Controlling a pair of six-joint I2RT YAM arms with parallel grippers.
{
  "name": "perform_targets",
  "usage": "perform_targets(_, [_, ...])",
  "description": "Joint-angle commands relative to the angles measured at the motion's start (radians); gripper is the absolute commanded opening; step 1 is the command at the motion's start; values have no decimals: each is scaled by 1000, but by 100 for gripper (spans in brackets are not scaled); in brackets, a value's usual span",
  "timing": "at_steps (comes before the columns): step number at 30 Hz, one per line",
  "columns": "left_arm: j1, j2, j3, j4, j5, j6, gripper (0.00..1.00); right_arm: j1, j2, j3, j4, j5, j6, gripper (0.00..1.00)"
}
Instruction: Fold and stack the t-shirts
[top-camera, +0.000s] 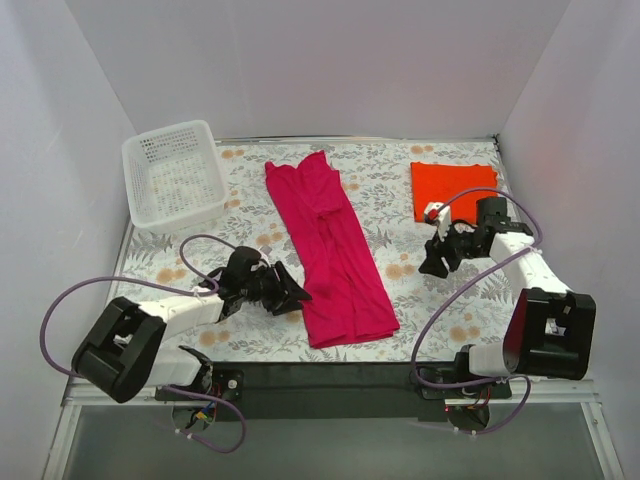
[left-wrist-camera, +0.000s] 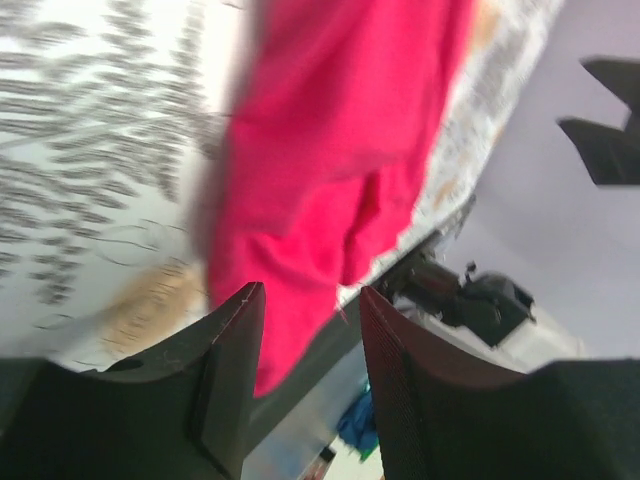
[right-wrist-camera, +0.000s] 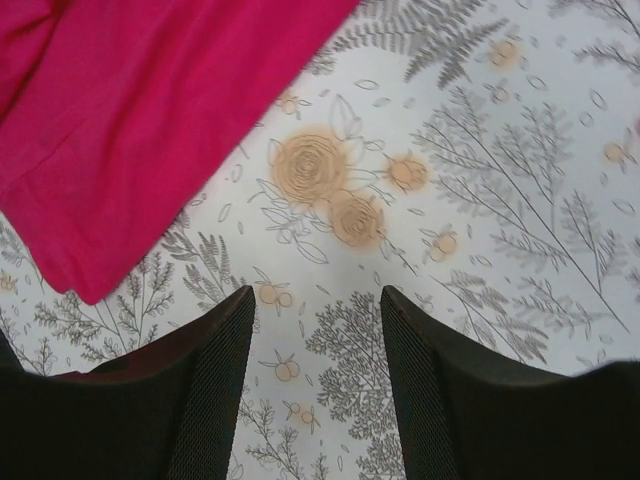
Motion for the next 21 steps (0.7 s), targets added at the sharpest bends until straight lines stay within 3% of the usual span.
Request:
perform_targets(1, [6,-75,57,-101,137,115,41,86,-19,11,-69,-35,-132,52])
perform_targets(6, [5,-216,76,-218,156,195,40,161,-67,-9,-202,-136,-418,56])
perform_targets(7, [5,-247,116,-285,117,230,40,187,-79,-24,-230,-171,-574,61])
perform_targets(9, [3,-305,176,-377,23,316,43,248,-114,-79,-242,-175,-652,71])
perform_targets(11, [6,-322,251,-479,-153,407,47,306,-124,-99,-236,-143,-684,72])
perform_targets(12, [5,-327,271,-496,-221,417,52,334,-121,-101,-189,-132,-640,72])
perform_targets(13, [5,-324,285,-514,-315,389,72,371,-112,-89,-123,-106,-558,70])
perform_targets(14, [11,-313,303,-514,-462,366,81,383,-83,-78,-68,-86,-373,68])
perform_targets(15, [21,-299,307,-497,-518,353,85,391,-64,-61,12,-71,-302,67])
perform_targets(16, [44,-238,307,-408,-513,356,86,393,-21,-17,50,-40,-228,63])
perform_targets(17, [108,-195,314,-366,-478,338,85,393,0,2,95,-12,-34,62])
perform_targets(21, [253,111,478,-205,-257,286,71,393,112,97,216,71,247,59])
